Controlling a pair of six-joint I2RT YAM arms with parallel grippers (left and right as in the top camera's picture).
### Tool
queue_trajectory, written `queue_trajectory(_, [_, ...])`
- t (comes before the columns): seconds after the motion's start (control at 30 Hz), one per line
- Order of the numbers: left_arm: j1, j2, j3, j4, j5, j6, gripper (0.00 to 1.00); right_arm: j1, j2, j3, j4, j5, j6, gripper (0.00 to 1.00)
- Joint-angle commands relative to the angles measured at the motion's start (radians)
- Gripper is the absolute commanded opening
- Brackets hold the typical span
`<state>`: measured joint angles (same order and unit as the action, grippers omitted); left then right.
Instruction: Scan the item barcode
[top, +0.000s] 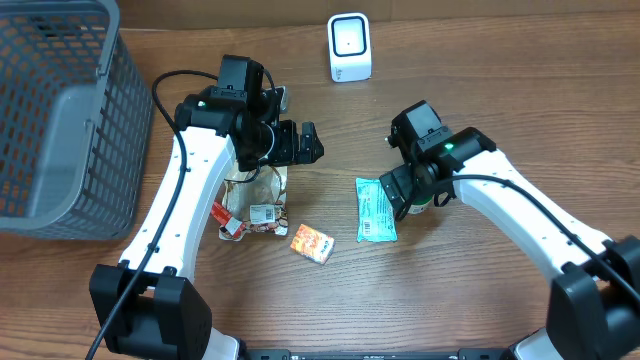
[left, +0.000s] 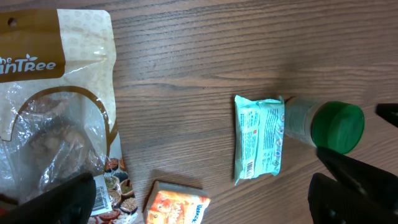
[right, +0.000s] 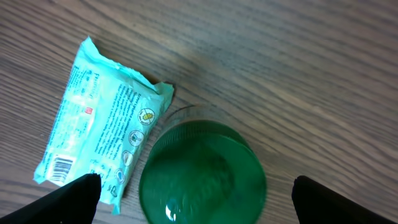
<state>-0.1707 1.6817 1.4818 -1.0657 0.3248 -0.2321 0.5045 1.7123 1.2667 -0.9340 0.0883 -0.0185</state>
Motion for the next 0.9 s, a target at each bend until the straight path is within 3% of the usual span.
queue_trajectory(0.0, [-0.006, -0.001, 0.004, 0.001, -0.003, 0.016, 1.0, -0.002, 0.019, -0.005, 0.013, -0.002, 0.016, 1.0])
queue_trajectory(0.23, [-0.006, -0.001, 0.004, 0.001, -0.003, 0.016, 1.0, -0.01, 0.02, -0.005, -0.001, 0.01, 0.091, 0.94])
queue_trajectory(0.87, [-0.006, -0.001, 0.004, 0.001, -0.003, 0.016, 1.0, -0.068, 0.02, -0.005, -0.043, 0.131, 0.109, 0.94])
